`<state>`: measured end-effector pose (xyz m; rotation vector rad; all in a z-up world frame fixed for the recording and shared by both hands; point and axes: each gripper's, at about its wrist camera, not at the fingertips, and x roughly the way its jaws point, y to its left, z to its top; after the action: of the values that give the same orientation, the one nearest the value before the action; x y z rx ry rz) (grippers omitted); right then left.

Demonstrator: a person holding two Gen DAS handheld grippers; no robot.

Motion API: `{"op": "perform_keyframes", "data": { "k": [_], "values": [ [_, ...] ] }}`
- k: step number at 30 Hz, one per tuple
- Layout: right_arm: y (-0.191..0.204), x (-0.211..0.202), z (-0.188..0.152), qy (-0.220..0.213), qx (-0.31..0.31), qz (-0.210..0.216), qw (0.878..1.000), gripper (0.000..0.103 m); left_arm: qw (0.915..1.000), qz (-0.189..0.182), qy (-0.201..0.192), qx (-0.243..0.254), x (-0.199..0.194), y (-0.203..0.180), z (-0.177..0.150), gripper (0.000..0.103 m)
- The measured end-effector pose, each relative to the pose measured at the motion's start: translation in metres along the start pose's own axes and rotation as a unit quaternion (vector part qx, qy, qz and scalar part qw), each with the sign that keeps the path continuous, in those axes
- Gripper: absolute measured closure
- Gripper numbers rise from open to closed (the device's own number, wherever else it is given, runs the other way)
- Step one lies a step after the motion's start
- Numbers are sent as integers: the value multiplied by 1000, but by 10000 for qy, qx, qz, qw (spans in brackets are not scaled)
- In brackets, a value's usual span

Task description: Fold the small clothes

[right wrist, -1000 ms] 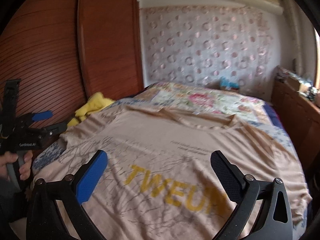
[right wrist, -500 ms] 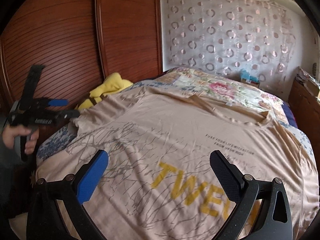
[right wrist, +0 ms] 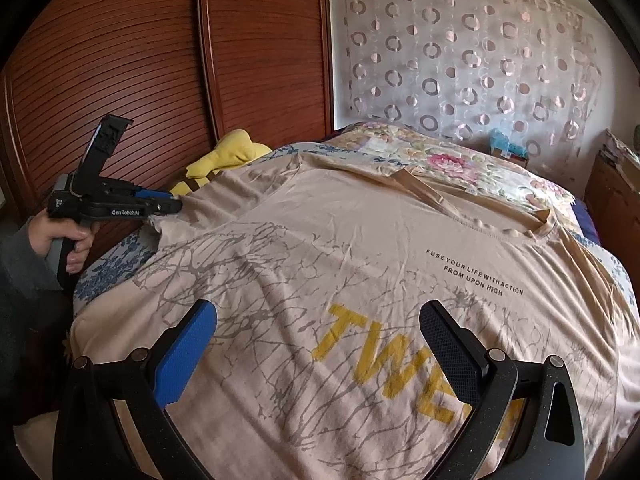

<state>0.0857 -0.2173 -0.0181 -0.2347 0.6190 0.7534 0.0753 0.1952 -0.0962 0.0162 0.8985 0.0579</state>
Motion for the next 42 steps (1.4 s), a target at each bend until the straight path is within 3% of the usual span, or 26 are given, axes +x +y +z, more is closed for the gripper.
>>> {"op": "perform_keyframes", "data": {
  "k": [8,18,21,23,24,27,31,33,37,42],
  "values": [
    [1,6,2,-1,40,-12,10000,2,9970,-414,-642,86,-37,-29,29,100],
    [-11,-7,-2,-198,278,-181,9993,2,9801,-1539,-1075,643,-83,-112,57,100],
    [-11,-7,-6,-228,364,-235,9988,2,9774,-1546,-1203,792,-96,-122,60,99],
    [-11,-5,-7,-219,416,-261,9986,2,9770,-1522,-1258,805,-104,-122,58,94],
    [-10,-4,-8,-211,433,-270,9985,2,9770,-1504,-1287,788,-107,-120,57,87],
    [-7,0,-9,-193,461,-295,9983,2,9789,-1248,-1469,685,-114,-107,52,52],
    [0,7,-5,-192,410,-251,9987,4,9816,-1160,-1473,359,-113,-83,43,29],
    [2,12,1,-193,311,-156,9992,7,9830,-1069,-1474,217,-111,-69,35,25],
    [1,27,15,-145,84,127,9998,30,9859,-896,-1415,-19,-106,-50,19,21],
    [15,56,42,-32,-252,636,9976,49,9877,-774,-1331,-274,-95,-30,-4,19]
  ]
}}
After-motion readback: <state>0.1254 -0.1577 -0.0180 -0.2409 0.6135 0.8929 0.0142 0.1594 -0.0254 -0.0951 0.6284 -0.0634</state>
